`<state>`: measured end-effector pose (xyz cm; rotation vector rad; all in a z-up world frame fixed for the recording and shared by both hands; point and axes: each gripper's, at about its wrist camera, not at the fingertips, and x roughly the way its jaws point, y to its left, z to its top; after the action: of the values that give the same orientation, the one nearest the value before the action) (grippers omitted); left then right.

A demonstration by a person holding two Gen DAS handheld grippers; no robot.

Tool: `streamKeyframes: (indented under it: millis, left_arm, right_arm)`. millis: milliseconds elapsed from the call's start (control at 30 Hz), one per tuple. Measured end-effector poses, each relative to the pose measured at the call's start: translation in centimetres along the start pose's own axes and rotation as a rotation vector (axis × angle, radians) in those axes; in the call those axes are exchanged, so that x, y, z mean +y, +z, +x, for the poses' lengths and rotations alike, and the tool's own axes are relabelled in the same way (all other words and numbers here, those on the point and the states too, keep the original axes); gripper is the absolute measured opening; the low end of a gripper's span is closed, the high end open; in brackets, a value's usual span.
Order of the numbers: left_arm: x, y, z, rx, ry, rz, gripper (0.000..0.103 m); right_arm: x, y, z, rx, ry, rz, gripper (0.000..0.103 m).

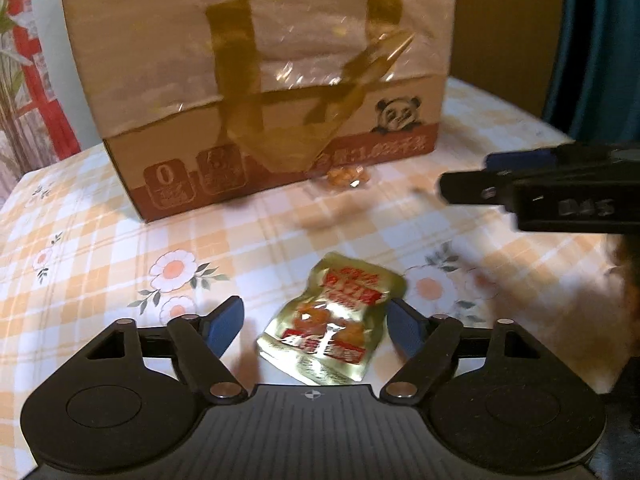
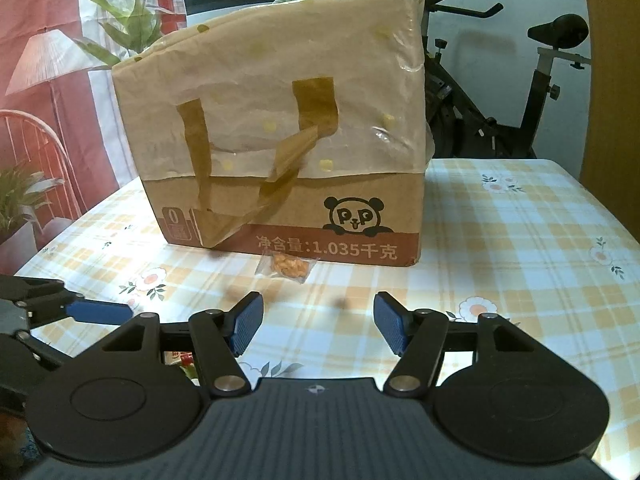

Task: Organize snacks
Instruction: 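Move left tool toward the gold packet while right tool approaches the small clear nut packet, then grasp the small clear nut packet with right tool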

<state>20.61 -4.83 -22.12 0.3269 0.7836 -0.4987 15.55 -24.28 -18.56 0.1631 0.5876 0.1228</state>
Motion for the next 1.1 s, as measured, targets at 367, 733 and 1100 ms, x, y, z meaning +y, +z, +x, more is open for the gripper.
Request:
streamKeyframes:
  millis: [367,733,1100]
  left_arm:
    - [3.5,0.0,0.8,-0.011,0.093,-0.163,0.080]
    - [5.3,-0.4,0.7,-0.037,0.154,-0.239,0.080]
    - [5.3,-0.6,0.6,-0.049,0.152,-0.244,0.078]
  right_arm:
    - [0.1,0.4,1.2,0.024,0.005,-0.040,0.065]
    - [2.4,2.8,6.5,0.065,0.121,-0.294,0.064]
    - [2.4,3.4,10.2,0.191,0.139,-0.232,0.064]
